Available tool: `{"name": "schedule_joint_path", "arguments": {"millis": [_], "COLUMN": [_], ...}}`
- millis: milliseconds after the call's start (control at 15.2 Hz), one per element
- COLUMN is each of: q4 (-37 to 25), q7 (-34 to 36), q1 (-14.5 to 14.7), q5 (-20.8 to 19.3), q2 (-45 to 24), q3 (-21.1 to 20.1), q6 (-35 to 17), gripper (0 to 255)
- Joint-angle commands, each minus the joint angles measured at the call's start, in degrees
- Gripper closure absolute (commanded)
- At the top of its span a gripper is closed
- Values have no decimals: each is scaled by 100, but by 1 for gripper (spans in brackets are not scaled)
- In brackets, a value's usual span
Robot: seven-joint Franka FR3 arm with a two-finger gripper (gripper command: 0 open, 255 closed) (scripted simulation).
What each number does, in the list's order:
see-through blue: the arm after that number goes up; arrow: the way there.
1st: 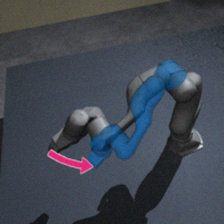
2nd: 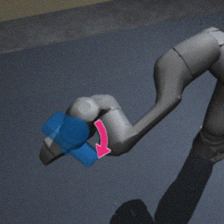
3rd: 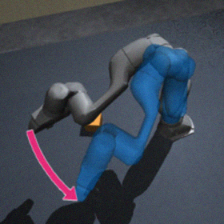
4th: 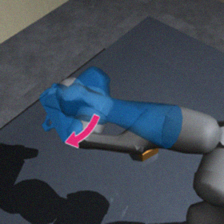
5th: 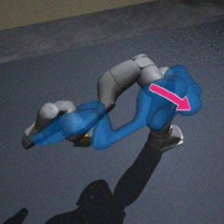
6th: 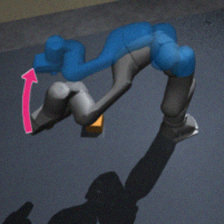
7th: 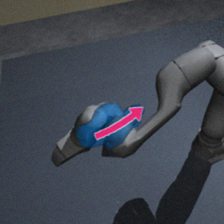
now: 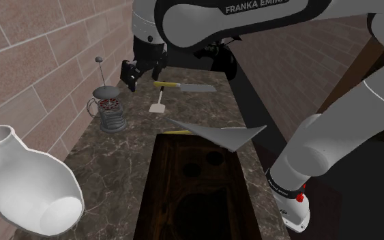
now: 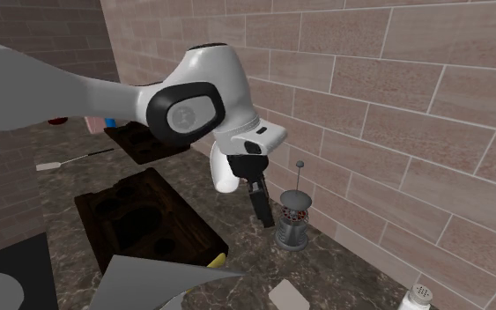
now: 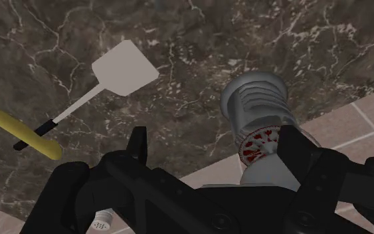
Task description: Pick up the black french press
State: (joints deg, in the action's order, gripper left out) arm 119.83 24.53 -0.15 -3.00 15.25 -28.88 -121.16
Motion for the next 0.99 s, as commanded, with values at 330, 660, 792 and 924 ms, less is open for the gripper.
{"name": "schedule_joint_path", "arguments": {"millis": [330,660,792,924], "q4": [-1254,-1191,-1081,-998], "q7": [1540,1845,1917,1976], "q1": [0,87,90,92], "q5": [-1620,-1950,-2014,-2071], "q2": [-1602,-1870,-1909,-1944], "q3": [-808,-814,-808,-803], "q6": [-102,-329,-458,-558], "gripper": [0,0,0,0]}}
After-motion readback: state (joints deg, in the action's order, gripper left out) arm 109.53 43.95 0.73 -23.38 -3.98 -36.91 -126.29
